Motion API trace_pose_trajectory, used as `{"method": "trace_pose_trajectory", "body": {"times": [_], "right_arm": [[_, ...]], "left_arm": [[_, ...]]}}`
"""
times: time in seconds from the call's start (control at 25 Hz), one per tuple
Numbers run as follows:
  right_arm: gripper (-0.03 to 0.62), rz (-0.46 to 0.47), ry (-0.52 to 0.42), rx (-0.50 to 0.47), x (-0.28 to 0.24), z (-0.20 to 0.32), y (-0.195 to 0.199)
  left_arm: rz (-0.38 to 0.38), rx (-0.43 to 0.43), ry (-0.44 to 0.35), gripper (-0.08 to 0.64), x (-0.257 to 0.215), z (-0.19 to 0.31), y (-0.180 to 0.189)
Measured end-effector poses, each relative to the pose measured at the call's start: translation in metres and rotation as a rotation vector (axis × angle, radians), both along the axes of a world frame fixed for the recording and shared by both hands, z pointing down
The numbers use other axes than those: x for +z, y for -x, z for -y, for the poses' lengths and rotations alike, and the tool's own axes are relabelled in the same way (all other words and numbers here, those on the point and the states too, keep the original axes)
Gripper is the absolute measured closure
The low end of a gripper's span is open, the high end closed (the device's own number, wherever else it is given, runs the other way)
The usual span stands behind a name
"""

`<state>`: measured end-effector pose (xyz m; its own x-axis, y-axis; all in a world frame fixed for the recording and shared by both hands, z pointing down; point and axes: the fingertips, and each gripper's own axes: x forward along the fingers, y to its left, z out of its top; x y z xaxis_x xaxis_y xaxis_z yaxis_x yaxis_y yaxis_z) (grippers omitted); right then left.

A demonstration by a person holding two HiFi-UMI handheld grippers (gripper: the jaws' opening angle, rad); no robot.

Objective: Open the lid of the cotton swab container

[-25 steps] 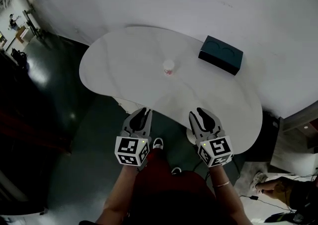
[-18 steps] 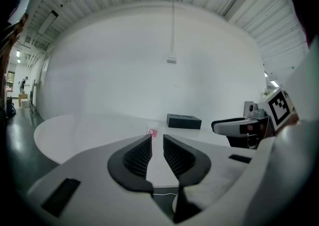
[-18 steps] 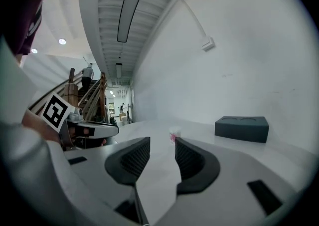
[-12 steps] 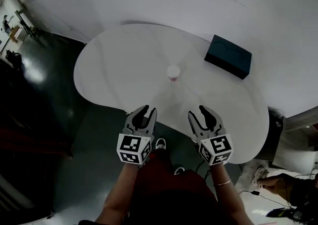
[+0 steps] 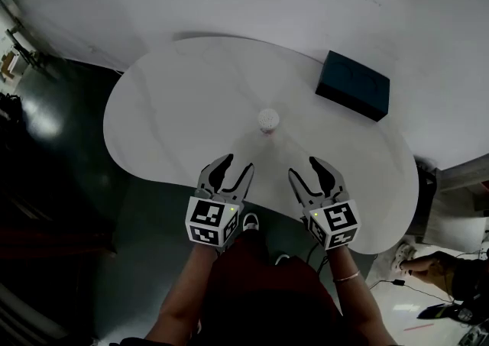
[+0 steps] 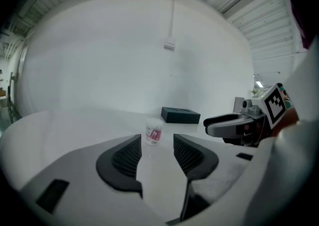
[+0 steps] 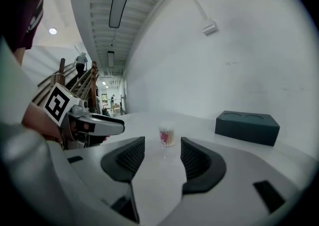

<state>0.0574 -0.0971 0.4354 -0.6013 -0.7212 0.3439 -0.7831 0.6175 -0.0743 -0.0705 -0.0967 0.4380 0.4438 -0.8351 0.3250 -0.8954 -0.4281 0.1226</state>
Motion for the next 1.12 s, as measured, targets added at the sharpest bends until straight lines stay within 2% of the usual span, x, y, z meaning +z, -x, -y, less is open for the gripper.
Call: {"method": "trace_pose_trajectory", "body": {"times": [0.4,0.76,1.12], "right_arm": [[0.367,-0.060,0.005,0.044,0.001,0.027,0.018],[0.362,-0.091,0.026,0.094,0.004,0.046,0.021],[0.360,-0.131,0.024,0.089,0.009,0.062,0.018]], "left_arm": [[0.043,0.153,0.058,0.310,0.018,0.043,-0.005],[0.138,0.295,0.069,0.285,0.036,0.078,-0.020],[0.206,0.358,0.076,0.273,0.054,0.103,-0.042]]}}
